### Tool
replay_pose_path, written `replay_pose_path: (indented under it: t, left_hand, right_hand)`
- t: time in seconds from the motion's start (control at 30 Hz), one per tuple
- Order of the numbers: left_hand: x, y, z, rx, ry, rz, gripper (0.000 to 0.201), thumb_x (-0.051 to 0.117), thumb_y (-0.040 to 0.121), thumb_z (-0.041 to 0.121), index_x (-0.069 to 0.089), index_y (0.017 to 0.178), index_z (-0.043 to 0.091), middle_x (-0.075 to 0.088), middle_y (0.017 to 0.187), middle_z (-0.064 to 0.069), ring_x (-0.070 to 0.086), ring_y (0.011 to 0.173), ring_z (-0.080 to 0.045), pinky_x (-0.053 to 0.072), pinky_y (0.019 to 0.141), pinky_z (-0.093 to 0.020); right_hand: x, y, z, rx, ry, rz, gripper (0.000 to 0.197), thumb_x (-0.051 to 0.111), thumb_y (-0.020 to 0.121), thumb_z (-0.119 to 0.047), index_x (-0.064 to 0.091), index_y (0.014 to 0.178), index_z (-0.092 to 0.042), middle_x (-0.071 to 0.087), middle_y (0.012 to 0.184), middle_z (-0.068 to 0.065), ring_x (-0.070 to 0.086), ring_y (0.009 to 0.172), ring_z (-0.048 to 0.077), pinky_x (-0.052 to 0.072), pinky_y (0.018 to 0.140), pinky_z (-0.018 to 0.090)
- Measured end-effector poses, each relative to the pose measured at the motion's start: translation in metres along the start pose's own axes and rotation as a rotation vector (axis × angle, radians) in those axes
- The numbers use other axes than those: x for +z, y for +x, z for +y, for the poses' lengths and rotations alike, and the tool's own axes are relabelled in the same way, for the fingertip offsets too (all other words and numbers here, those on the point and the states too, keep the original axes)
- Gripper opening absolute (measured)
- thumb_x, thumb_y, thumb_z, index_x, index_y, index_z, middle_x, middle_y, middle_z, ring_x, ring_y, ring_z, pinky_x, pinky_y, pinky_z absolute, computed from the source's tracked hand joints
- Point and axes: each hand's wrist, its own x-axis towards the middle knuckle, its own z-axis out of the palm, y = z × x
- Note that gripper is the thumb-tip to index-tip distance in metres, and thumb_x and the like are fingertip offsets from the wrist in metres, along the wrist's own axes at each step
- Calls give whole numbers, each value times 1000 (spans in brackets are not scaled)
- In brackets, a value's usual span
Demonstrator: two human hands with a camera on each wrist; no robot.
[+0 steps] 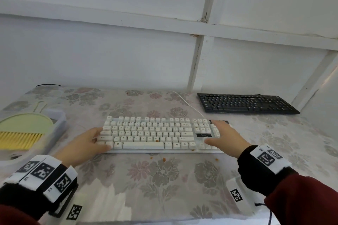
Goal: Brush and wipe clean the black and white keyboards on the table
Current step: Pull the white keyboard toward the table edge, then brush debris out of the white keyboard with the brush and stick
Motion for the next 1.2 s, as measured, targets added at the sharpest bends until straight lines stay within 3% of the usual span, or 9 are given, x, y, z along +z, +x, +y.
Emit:
replay_pose_path:
  t: [0.13,0.3,0.4,0.53,0.67,0.8,0.93,1.07,1.2]
  left_hand:
    - [-23,-20,-3,97,-18,-19,69,70,82,21,34,141,20,38,146,1,37,133,-15,32,107,-30]
    - [-83,-42,-23,261,-53,-46,68,68,76,43,34,136,43,36,141,25,34,131,3,30,109,-25]
    - [-122,-43,-43,297,5,4,65,63,73,60,33,130,55,32,137,33,34,128,1,38,100,-26]
    - [-162,-35,-78,294,91,114,58,63,75,55,32,125,55,35,132,29,36,126,-3,36,95,-24]
    - [-190,-28,-109,255,114,117,79,63,55,75,29,123,56,33,131,33,33,127,0,30,102,-24]
    - [-201,-24,-129,189,74,-31,115,66,24,87,22,126,58,24,130,40,30,124,8,30,105,-23]
    - [-203,-22,-131,168,-23,-151,107,72,17,80,23,111,66,28,111,53,36,107,28,37,86,-8]
    - [-203,-15,-139,120,-18,-173,148,83,25,66,1,146,41,24,138,29,31,130,1,38,102,-22]
    - [-201,-11,-141,87,-61,-170,137,90,52,31,-9,146,39,18,140,26,31,126,1,38,83,-9]
  right_hand:
    - [21,-1,-68,-93,49,-63,68,59,92,-32,24,148,-18,25,154,-1,27,140,15,24,109,24]
    - [62,14,-170,-246,153,-112,59,57,93,-32,33,145,-20,38,147,-3,38,133,13,30,102,23]
    - [95,27,-229,-331,221,-150,52,57,93,-30,41,140,-17,49,137,-1,47,124,13,36,100,24]
    - [141,45,-296,-398,223,-233,46,56,93,-29,47,135,-13,54,130,2,53,111,16,38,89,22]
    - [175,61,-340,-399,157,-312,45,55,94,-27,49,134,-6,55,131,8,52,118,23,38,91,25]
    - [193,78,-361,-358,33,-346,50,54,95,-27,44,136,1,50,136,16,48,123,30,40,103,37]
    - [202,92,-367,-311,3,-354,56,56,94,-31,39,142,-7,47,141,11,48,125,26,41,102,33]
    - [204,96,-368,-303,71,-330,49,57,92,-34,49,134,-9,53,134,9,53,117,23,41,97,31]
    - [199,94,-368,-327,242,-349,22,56,94,-29,66,100,-11,61,94,3,54,83,17,44,77,28]
